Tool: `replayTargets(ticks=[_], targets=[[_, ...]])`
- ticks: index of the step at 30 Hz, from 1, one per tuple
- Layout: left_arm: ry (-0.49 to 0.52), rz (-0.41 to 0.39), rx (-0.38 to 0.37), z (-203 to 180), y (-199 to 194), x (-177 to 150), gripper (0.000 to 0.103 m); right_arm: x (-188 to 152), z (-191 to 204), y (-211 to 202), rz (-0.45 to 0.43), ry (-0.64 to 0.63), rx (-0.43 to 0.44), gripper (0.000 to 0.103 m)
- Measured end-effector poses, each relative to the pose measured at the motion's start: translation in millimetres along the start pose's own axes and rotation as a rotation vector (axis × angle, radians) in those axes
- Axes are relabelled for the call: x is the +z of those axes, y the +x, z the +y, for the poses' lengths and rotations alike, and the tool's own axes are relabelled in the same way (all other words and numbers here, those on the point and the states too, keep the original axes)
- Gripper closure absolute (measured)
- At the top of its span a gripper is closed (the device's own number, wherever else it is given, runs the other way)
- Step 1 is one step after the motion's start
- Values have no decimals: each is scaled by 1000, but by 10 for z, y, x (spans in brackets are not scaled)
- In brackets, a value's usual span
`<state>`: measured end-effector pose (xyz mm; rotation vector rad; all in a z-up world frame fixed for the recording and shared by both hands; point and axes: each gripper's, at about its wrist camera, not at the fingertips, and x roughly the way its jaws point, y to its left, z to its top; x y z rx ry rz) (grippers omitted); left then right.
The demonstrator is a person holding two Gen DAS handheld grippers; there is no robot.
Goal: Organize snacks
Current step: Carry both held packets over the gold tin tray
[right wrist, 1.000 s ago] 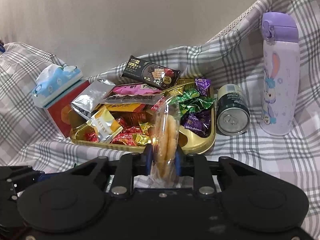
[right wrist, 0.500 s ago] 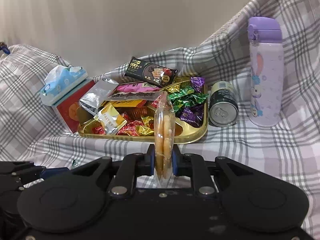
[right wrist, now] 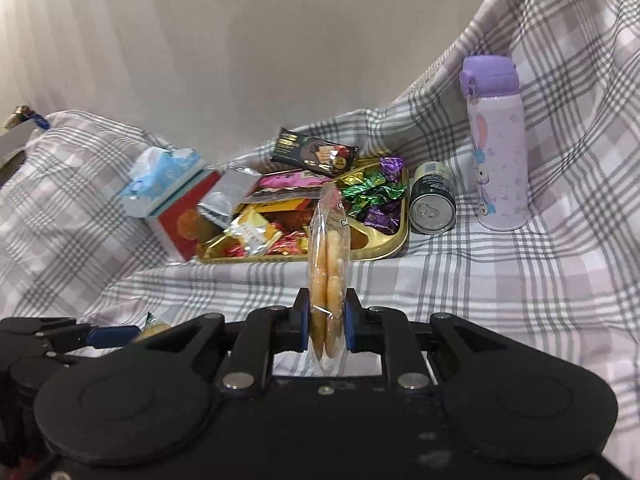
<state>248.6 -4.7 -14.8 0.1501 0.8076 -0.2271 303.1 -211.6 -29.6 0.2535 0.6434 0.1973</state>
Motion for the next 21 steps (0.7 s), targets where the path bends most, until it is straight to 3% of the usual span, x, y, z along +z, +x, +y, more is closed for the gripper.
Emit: replayTargets(ticks=[11,21], targets=[[52,-11,-44,-178,-700,-511,44,-305,137,-951,-30,-37,71,85],[56,62,-52,-290,-846,-1031,44,-845,74,-1435,42,-4,74,85]])
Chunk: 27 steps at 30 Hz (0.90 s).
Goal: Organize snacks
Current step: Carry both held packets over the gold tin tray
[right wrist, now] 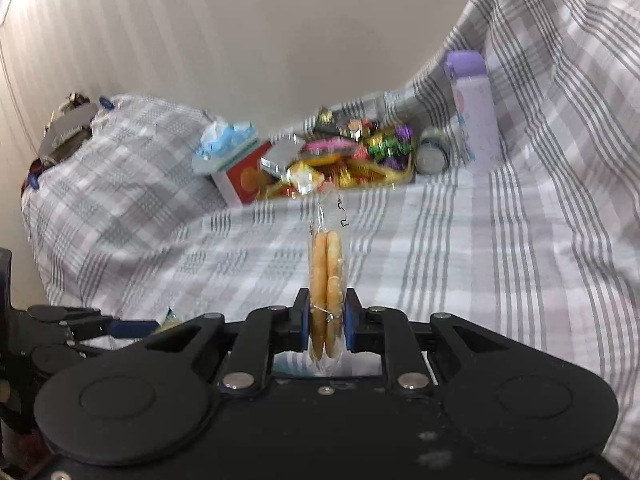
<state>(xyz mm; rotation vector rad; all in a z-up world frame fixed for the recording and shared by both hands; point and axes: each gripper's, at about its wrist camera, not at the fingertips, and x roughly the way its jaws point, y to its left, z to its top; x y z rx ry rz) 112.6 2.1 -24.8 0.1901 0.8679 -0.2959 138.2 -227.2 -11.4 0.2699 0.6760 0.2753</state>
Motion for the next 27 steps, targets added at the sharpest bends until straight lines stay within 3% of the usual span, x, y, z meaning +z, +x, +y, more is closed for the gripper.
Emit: replayTargets(ticks=[6,14,18,27], targets=[[4,1,12,-55,-55,-147,44,-274,33,-46,78,6,9,85],[-19,11,29,-61,-120,-196,44,-332,103,-114,95,1,39,85],[-36,18,83,-80,-139,-197,44,-335,147,-154,100,-13,50,85],[-110,6,129,-75,-284,-205,44,-446,305,-269,132,-22,87,85]])
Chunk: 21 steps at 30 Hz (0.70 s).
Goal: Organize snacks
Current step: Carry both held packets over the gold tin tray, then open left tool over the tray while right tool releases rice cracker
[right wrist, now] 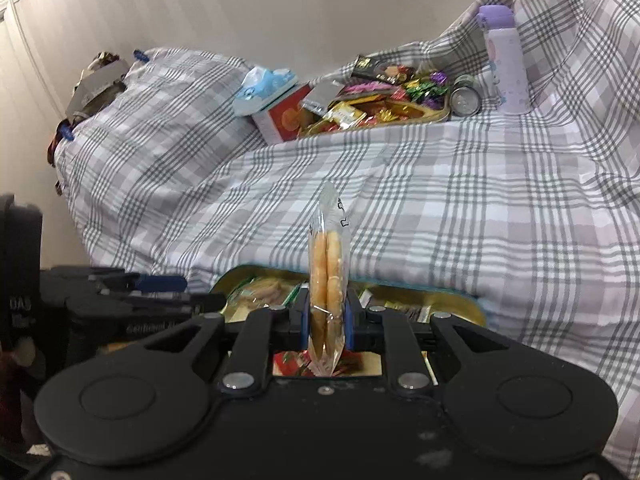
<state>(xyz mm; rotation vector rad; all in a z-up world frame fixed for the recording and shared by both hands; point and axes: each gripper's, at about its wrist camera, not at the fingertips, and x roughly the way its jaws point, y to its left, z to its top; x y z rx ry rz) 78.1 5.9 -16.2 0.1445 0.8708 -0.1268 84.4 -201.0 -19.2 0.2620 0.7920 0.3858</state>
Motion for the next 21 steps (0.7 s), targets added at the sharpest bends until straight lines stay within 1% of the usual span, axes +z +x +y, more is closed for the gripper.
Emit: replayTargets(ticks=[6,9,12,14,18,21], targets=[[-43,12,36,9,-58,-38,44,-170,172,-18,41,-15,14,85],[-73,12,39,35,-106,-81,44,-241,273,-34,56,-43,11,85],[-106,15,21,71,-167,-115,44,-296,344,-24,97,-45,65,85],[-122,7,23,91,-216,-142,44,-326,376,3,118,-47,92,85],[-136,-11,37,111,-293,-184,44,-380,424,81,142,-53,109,85],[-150,-18,34,126,-334,-207,44,-416,497,137,154,-83,114,85]])
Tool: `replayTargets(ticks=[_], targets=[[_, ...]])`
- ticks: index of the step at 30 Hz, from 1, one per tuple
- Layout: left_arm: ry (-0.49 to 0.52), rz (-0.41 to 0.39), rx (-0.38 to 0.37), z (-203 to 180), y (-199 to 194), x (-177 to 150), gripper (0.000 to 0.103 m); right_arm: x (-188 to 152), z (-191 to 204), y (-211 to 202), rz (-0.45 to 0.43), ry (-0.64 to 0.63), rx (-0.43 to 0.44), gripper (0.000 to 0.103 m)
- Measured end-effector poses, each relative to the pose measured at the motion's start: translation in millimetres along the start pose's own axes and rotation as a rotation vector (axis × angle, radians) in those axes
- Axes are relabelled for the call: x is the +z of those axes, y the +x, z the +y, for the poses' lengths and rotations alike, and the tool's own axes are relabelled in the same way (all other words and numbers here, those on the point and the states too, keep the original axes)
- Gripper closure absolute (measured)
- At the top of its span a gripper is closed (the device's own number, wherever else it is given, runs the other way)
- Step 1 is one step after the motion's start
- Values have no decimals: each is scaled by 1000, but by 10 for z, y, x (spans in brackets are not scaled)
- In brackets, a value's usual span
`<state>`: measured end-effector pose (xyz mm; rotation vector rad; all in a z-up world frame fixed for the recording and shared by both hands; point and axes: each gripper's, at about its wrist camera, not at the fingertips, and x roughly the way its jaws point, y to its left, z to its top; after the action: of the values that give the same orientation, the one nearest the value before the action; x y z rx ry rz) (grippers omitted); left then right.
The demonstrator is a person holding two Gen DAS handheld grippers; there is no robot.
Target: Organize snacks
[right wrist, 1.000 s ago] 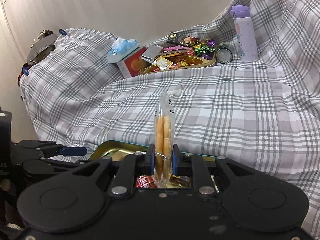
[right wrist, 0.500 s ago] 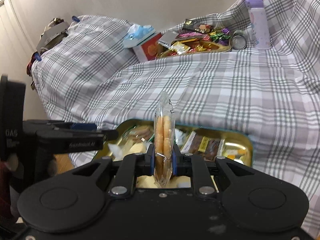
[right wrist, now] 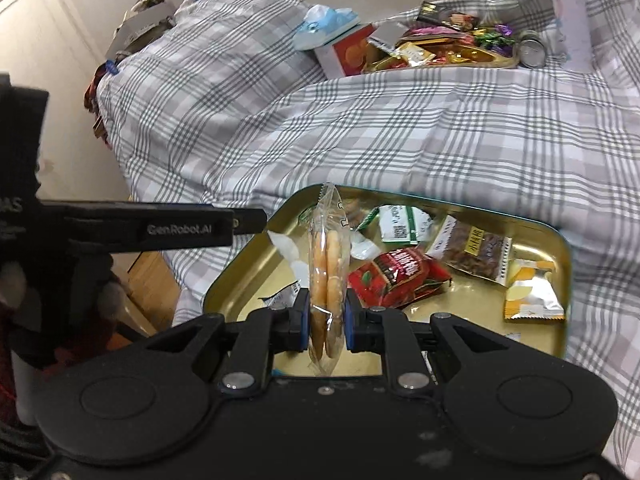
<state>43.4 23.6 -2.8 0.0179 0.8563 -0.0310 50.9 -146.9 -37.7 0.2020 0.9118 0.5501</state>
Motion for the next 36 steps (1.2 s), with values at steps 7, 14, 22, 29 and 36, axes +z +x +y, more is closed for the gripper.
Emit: replayTargets(ticks=[7,14,22,29,36], targets=[[-5,-29,-2,-9,-81,-63,44,-46,54,59,-1,-63,-90,78],[-12,-46,-15,-55,-150,-120,44,-155,161,-140,-118,-206,-318,72],[-4,-47,-14,-120,-245,-194,44,-203,351,-495,-227,-196,-455,49],[-3,-42,-21,-144,-284,-240,44,-168,320,-733,-242,-42,-464,40],[5,-51,-12,-180,-336,-276,44,-251,345,-797,-240,12,-524,29]])
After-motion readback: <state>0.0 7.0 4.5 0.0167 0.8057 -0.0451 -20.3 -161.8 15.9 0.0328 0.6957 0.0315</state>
